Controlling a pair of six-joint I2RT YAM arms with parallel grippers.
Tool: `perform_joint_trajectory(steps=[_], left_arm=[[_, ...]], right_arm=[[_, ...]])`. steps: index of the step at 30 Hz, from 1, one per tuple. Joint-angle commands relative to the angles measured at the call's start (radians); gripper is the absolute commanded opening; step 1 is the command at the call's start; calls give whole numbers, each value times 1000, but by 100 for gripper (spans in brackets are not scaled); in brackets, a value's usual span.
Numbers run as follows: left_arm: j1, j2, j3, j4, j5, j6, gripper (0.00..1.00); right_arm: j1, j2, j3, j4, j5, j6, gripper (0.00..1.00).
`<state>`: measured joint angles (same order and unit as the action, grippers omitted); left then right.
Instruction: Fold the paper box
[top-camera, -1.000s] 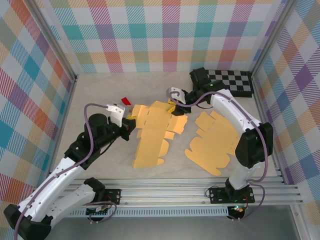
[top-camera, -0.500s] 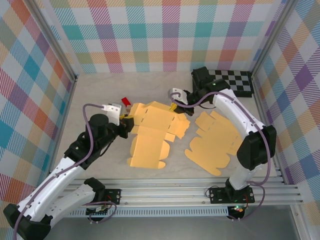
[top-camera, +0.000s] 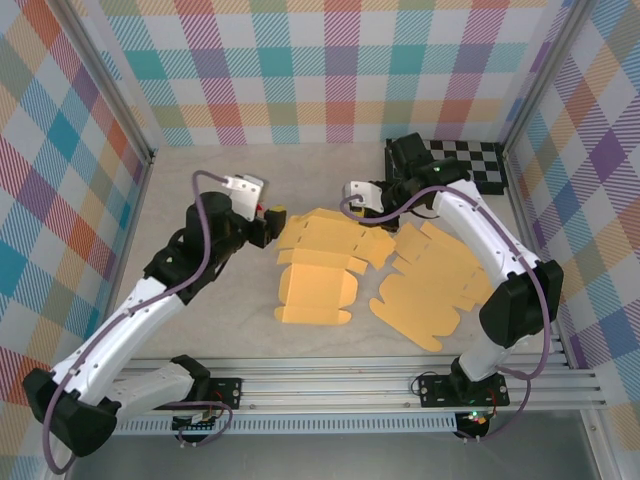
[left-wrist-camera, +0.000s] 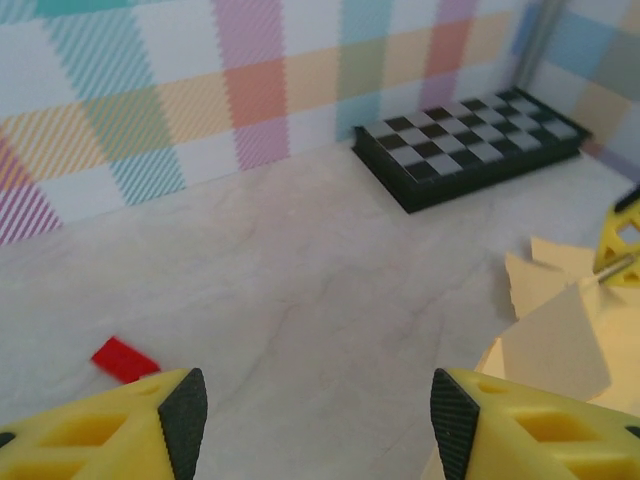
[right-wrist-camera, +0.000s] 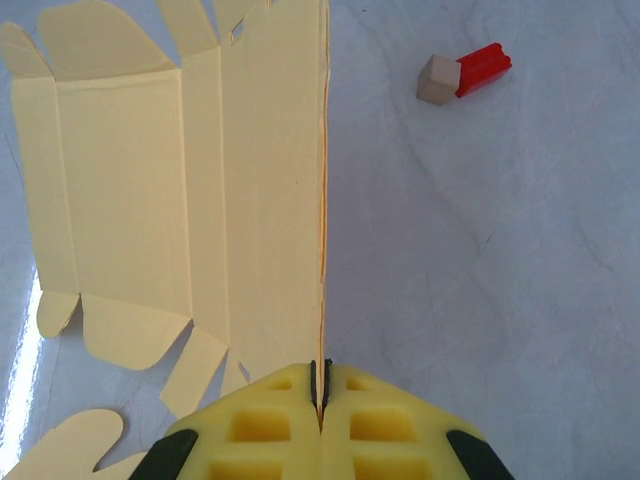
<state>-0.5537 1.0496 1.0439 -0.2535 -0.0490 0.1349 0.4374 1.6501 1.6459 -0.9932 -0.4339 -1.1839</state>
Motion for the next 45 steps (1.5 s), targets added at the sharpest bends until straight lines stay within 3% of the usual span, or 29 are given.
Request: perform_joint_trajectory(steps=[1, 6, 9, 34, 36, 40, 45], left_arm=[[13, 28, 33, 113, 165, 247, 62], [17, 173, 179, -99, 320, 308, 52], [14, 194, 192, -124, 397, 300, 50], [-61, 282, 165, -71, 493, 291, 47], [-67, 288, 165, -60, 506, 280, 43], [-77, 294, 153, -33, 483, 267, 20], [-77, 298, 151, 9, 451, 256, 17]], right_arm=[[10, -27, 8, -43, 9, -64, 0], [13, -59, -31, -26, 6, -85, 0], [12, -71, -42, -22, 8, -88, 0], [64, -107, -49, -35, 17, -68, 0], [64, -107, -52, -32, 8, -67, 0], [64, -104, -66, -28, 0, -65, 0], [63, -108, -94, -17, 4, -63, 0]])
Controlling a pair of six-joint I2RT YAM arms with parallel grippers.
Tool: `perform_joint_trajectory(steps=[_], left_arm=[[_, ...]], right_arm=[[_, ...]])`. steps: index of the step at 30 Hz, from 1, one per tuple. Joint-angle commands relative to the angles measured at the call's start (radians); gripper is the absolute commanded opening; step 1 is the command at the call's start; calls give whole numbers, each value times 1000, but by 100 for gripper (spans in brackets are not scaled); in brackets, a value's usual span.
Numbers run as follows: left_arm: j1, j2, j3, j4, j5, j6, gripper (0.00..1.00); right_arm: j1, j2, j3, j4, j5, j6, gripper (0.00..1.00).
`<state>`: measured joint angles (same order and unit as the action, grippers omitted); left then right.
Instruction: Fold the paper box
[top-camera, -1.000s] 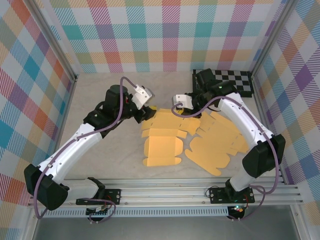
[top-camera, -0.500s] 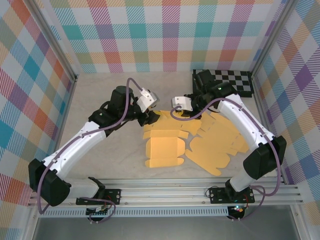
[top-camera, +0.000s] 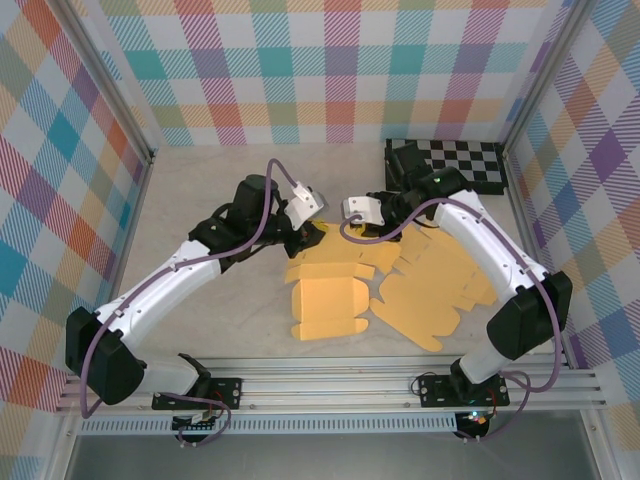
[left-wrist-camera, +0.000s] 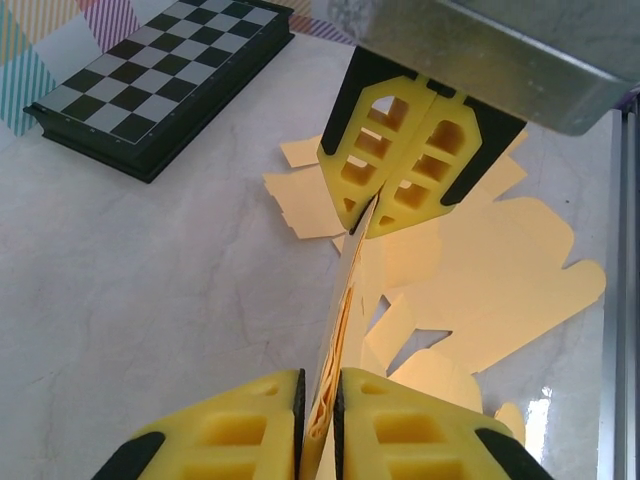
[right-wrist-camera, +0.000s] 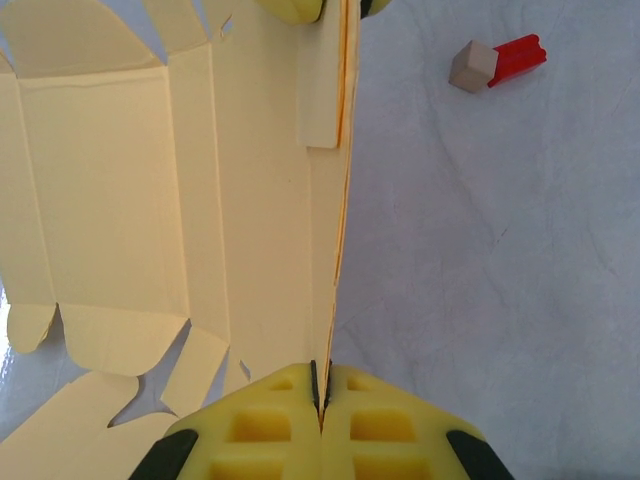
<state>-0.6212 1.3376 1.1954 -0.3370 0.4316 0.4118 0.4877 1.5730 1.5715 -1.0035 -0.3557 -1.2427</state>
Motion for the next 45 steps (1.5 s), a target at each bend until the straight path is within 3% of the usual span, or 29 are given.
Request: perform_joint_trajectory(steps=[1, 5, 7, 12, 14, 17, 20, 22, 27, 35, 41, 45], left_arm=[[-9, 6, -1, 97, -51, -29, 19], [-3, -30, 11, 76, -202, -120, 47], [22, -75, 10, 32, -271, -219, 54], [75, -258, -165, -33, -418, -592, 50], [75, -333, -277, -31, -407, -690, 50], [74, -486, -468, 48, -378, -739, 52], [74, -610, -634, 106, -563, -821, 45], [74, -645, -720, 161, -611, -869, 45], [75, -612, -845, 321, -549, -925, 47], [75, -573, -839, 448, -428, -841, 50], [74, -527, -835, 518, -262, -856, 50], [65, -489, -826, 530, -226, -857, 50]], right_arm=[[15, -34, -27, -3, -72, -3, 0], [13, -37, -46, 13, -51, 23, 0], [12, -36, -53, 24, -29, 52, 0], [2, 3, -29, 28, 43, 143, 0], [2, 14, -22, 41, 65, 167, 0], [0, 29, -7, 48, 76, 180, 0], [-1, 38, -7, 40, 60, 151, 0], [-4, 35, -9, 27, 25, 128, 0], [-10, 16, -21, 13, -60, 107, 0], [-11, -25, -73, 35, -94, 91, 0], [-11, -24, -48, 30, -106, 116, 0], [-11, -22, -31, 29, -125, 139, 0]])
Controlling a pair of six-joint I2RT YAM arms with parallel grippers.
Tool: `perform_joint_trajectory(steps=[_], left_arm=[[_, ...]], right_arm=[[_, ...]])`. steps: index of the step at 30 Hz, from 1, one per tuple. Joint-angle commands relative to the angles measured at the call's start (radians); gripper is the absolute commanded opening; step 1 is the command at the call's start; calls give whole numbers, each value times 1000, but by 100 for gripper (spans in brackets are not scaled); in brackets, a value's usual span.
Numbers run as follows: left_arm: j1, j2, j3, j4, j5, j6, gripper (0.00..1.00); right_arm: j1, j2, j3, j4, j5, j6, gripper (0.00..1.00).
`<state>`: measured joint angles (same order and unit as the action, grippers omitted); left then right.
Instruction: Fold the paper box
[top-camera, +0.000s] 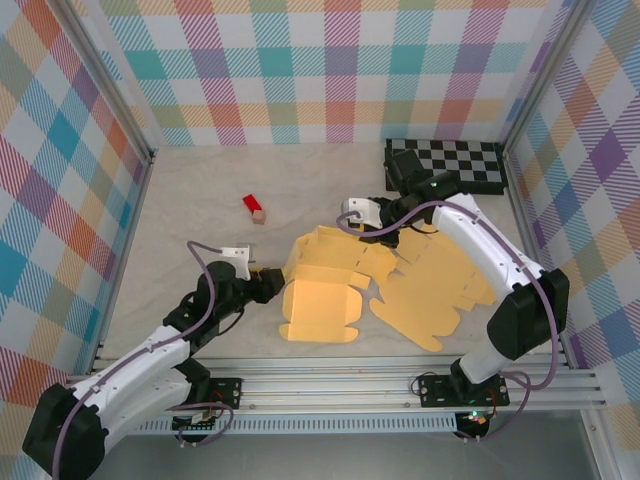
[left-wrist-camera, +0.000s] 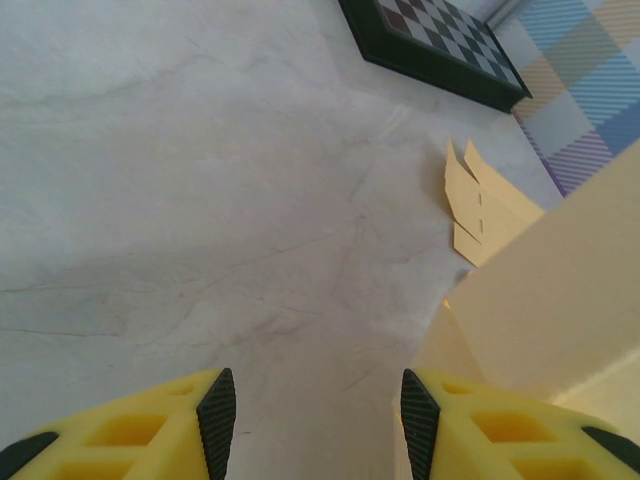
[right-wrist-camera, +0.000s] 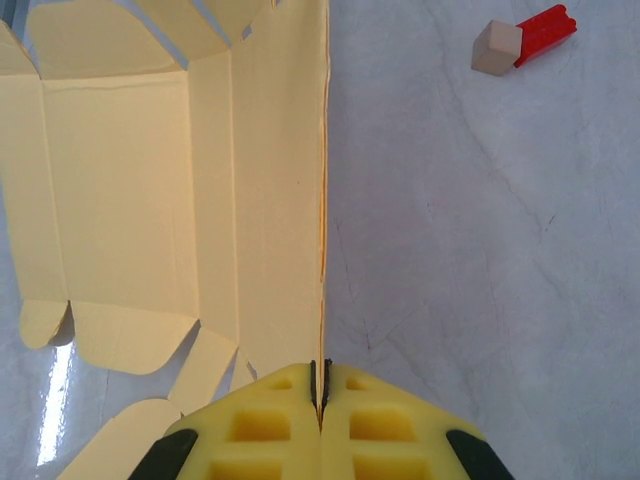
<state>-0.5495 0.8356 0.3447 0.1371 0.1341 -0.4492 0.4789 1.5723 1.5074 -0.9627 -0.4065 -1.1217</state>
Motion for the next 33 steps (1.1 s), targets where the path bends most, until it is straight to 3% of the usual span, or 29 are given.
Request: perform_joint_trajectory(steps=[1, 23, 25, 29, 33], left_arm=[[-9, 17, 30, 67, 81, 3, 50], [-44, 190, 147, 115, 210, 43, 52], [-44, 186, 167, 40, 145, 47, 52], [-43, 151, 245, -199, -93, 74, 52], [-43, 106, 278, -283, -112, 129, 58]], right_arm=[[-2, -20, 33, -10, -76, 23, 0], [-19, -11, 42, -6, -188, 84, 0], [-20, -6, 42, -6, -148, 89, 0], [-20, -13, 14, 5, -44, 65, 0], [-20, -27, -8, 16, -9, 47, 0]])
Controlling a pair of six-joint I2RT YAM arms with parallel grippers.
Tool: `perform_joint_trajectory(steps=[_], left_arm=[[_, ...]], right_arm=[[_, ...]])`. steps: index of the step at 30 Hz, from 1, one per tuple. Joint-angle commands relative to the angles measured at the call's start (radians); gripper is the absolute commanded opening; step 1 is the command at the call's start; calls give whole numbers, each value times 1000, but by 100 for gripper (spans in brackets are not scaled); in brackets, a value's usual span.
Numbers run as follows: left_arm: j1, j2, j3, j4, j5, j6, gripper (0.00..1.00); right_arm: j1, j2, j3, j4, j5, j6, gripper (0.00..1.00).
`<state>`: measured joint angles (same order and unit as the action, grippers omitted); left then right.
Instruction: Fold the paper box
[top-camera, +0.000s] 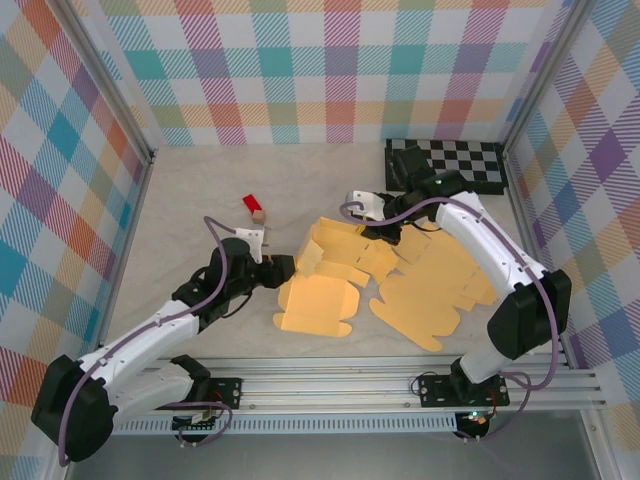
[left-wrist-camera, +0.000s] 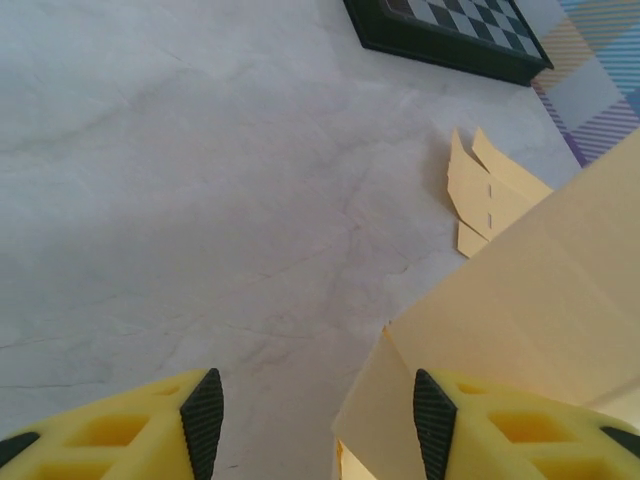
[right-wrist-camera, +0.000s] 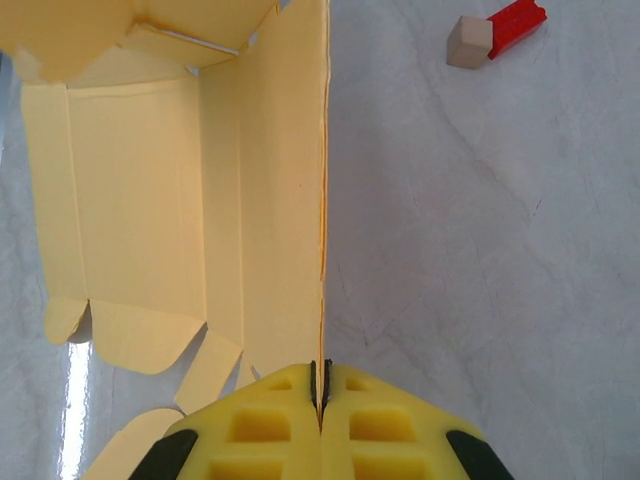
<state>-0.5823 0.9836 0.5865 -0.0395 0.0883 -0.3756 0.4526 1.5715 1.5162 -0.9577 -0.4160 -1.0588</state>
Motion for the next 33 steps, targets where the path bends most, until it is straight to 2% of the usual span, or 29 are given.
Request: perform_joint_trajectory(steps=[1, 4, 9, 16, 22, 29, 33], left_arm=[[-10, -56, 35, -109, -53, 68, 59], [-10, -96, 23, -106, -38, 87, 61], [-9, -135, -25, -69, -76, 81, 61], [-11, -99, -177, 183, -69, 32, 60], [-22, -109, -288, 363, -26, 60, 60], [-40, -36, -252, 372, -128, 131, 60], [-40, 61, -171, 348, -154, 219, 60]], right_arm=[[6, -33, -23, 13, 3, -25, 0], [18, -65, -78, 72, 37, -45, 0], [78, -136, -259, 290, 211, -107, 0], [153, -131, -369, 466, 393, -160, 0], [212, -148, -520, 722, 545, -222, 0], [246, -116, -585, 1018, 636, -256, 0], [247, -58, -523, 1054, 645, -261, 0]])
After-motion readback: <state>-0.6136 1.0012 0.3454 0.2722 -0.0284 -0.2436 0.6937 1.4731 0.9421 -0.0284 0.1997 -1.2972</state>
